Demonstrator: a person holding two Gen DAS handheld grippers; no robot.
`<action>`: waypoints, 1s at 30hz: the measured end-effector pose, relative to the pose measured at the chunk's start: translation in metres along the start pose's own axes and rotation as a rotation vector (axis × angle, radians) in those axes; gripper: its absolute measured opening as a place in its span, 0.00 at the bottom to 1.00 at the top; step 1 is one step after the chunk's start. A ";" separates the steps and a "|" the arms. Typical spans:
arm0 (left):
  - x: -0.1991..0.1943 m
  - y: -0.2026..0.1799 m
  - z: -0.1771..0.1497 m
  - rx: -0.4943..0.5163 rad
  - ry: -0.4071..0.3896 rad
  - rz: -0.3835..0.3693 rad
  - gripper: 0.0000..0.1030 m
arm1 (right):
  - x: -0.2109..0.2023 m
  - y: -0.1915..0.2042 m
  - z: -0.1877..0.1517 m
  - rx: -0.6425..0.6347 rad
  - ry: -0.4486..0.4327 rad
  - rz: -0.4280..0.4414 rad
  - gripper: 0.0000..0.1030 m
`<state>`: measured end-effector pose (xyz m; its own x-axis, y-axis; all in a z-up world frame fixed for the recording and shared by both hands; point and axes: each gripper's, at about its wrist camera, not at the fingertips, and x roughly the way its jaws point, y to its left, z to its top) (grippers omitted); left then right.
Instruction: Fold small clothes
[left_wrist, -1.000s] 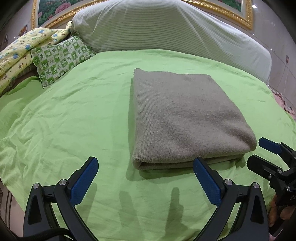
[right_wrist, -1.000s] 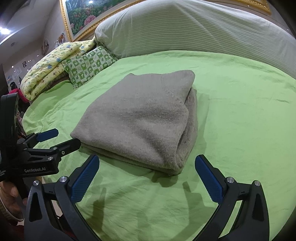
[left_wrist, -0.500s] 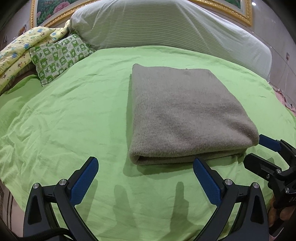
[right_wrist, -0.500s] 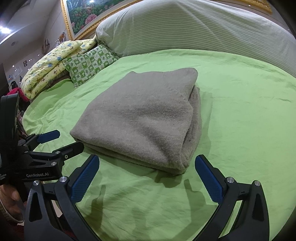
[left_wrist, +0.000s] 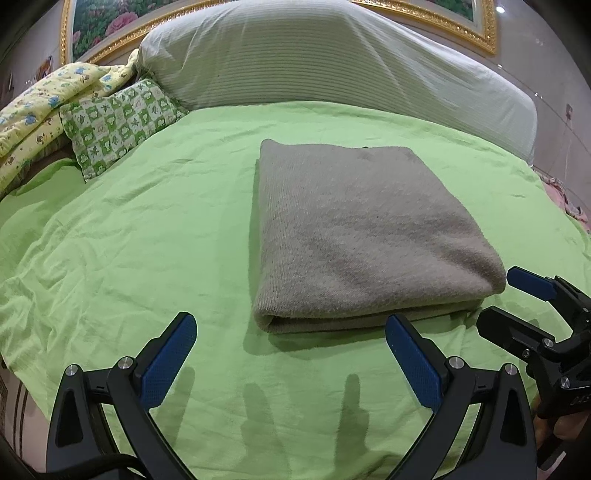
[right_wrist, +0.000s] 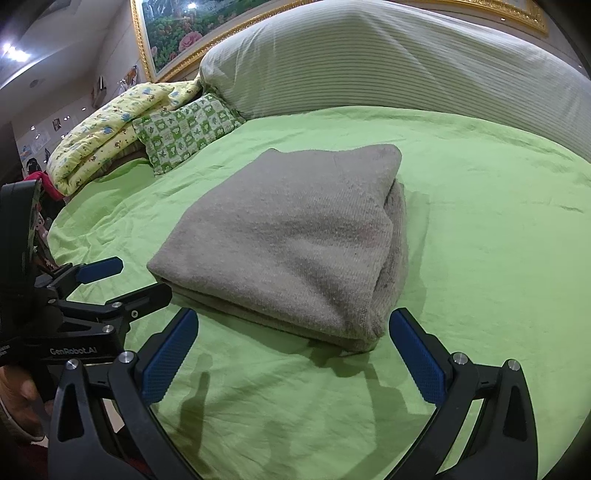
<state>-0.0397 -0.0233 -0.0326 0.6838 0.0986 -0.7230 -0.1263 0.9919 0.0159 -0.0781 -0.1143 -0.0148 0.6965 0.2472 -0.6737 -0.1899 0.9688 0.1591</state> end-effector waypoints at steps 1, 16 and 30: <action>-0.001 -0.001 0.000 0.001 -0.001 0.000 0.99 | -0.001 0.001 0.000 0.000 -0.002 -0.001 1.00; -0.012 -0.006 0.005 -0.001 -0.024 -0.004 0.99 | -0.007 0.006 0.010 -0.021 -0.030 0.006 1.00; -0.013 -0.011 0.008 0.006 -0.020 -0.007 0.99 | -0.010 0.004 0.013 -0.015 -0.040 0.005 1.00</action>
<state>-0.0410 -0.0353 -0.0180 0.6990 0.0931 -0.7091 -0.1174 0.9930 0.0148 -0.0764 -0.1121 0.0019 0.7224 0.2530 -0.6435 -0.2041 0.9672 0.1512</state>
